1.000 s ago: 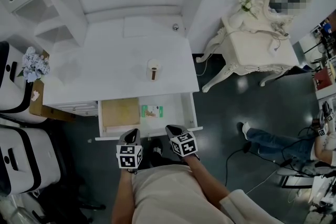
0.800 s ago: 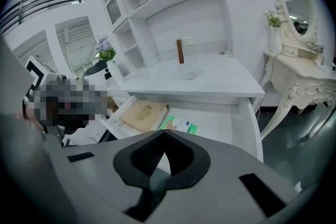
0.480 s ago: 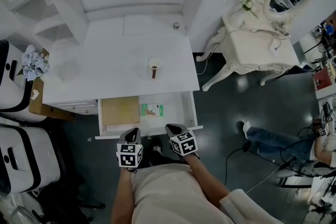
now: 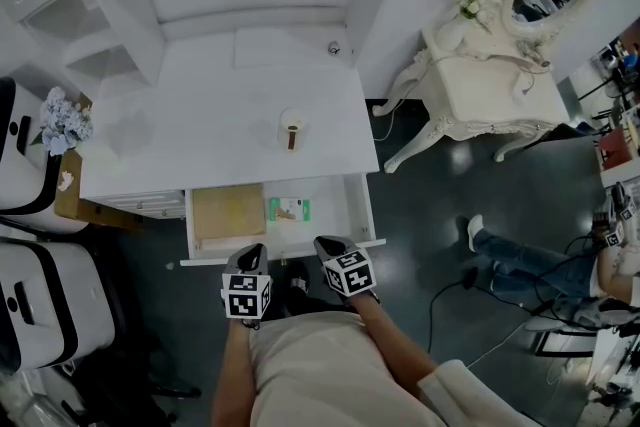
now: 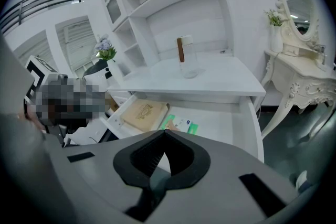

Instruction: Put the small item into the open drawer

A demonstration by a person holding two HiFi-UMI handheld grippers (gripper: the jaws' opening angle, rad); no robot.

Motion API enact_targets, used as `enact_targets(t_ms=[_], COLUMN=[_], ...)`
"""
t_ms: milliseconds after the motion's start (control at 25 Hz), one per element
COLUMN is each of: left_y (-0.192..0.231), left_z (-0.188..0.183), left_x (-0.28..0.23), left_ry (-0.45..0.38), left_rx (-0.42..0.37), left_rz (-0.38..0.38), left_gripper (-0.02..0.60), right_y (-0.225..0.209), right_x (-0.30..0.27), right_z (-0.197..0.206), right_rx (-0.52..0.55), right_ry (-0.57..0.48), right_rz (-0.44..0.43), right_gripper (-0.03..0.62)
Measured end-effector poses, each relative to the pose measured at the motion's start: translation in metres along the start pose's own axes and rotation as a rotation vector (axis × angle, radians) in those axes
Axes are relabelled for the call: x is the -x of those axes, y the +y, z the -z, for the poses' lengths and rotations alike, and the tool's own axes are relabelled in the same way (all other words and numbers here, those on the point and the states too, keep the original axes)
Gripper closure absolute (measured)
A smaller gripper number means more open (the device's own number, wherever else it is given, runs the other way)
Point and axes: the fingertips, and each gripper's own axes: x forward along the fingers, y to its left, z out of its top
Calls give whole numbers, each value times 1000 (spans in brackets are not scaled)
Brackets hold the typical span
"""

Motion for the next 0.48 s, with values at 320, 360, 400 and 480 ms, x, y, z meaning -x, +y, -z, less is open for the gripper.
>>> enact_targets(t_ms=[320, 360, 400, 480], left_y=[0, 0, -1, -1], left_z=[-1, -2, -2, -3], left_x=[-2, -2, -2, -3], left_ry=[5, 4, 3, 1], left_rx=[1, 0, -1, -2], left_rz=[-1, -1, -1, 0], left_gripper=[565, 565, 565, 565], right_y=[-2, -2, -3, -3], right_x=[-1, -1, -1, -1], right_z=[-1, -1, -1, -1], right_rx=[-7, -8, -8, -8], right_ry=[4, 4, 4, 4], right_rz=[-6, -6, -6, -5], right_gripper=[569, 569, 569, 569])
